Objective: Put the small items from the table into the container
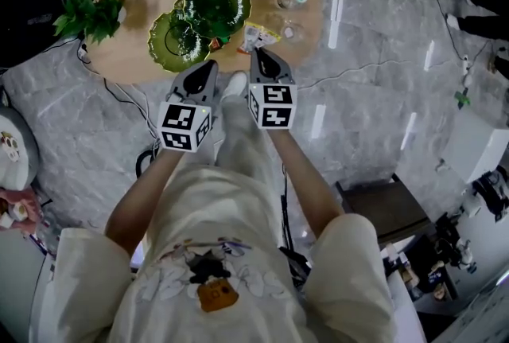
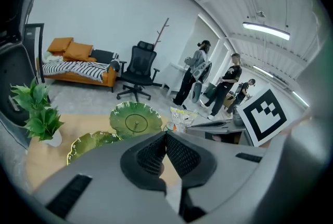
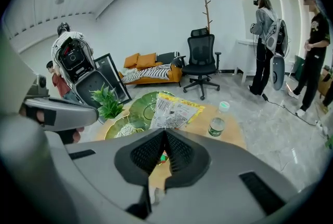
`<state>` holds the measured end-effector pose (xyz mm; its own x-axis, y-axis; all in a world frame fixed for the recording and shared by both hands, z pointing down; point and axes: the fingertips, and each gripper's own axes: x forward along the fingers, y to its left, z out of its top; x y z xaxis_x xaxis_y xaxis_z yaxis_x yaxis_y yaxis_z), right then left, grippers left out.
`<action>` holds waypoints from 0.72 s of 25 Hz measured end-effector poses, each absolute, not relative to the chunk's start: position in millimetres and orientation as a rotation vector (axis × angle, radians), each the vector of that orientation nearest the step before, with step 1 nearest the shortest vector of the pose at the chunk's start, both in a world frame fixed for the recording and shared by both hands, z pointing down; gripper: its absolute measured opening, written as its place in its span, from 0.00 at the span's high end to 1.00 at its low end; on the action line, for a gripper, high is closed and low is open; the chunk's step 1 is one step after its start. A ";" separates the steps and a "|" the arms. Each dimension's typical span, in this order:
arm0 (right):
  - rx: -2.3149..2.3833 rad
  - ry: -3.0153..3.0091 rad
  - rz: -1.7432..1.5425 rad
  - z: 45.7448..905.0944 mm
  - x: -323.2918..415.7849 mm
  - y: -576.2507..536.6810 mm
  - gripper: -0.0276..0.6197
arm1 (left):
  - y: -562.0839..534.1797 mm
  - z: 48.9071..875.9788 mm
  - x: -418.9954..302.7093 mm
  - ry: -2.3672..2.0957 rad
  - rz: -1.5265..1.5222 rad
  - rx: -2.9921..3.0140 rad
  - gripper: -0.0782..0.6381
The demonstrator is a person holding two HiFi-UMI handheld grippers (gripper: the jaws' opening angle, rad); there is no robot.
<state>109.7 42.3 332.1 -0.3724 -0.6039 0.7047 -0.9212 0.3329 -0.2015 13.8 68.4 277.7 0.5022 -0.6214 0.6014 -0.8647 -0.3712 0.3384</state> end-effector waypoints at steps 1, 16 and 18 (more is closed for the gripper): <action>1.327 -2.093 0.808 330.7 104.9 41.7 0.94 | 68.4 277.3 10.0 -1.217 0.499 2.116 0.88; 1.194 -2.150 0.731 321.2 40.4 21.4 0.94 | 47.1 266.9 -38.5 -1.272 0.472 2.101 0.88; 1.177 -2.151 0.717 322.5 33.8 17.4 0.94 | 44.6 267.0 -43.8 -1.275 0.473 2.099 0.88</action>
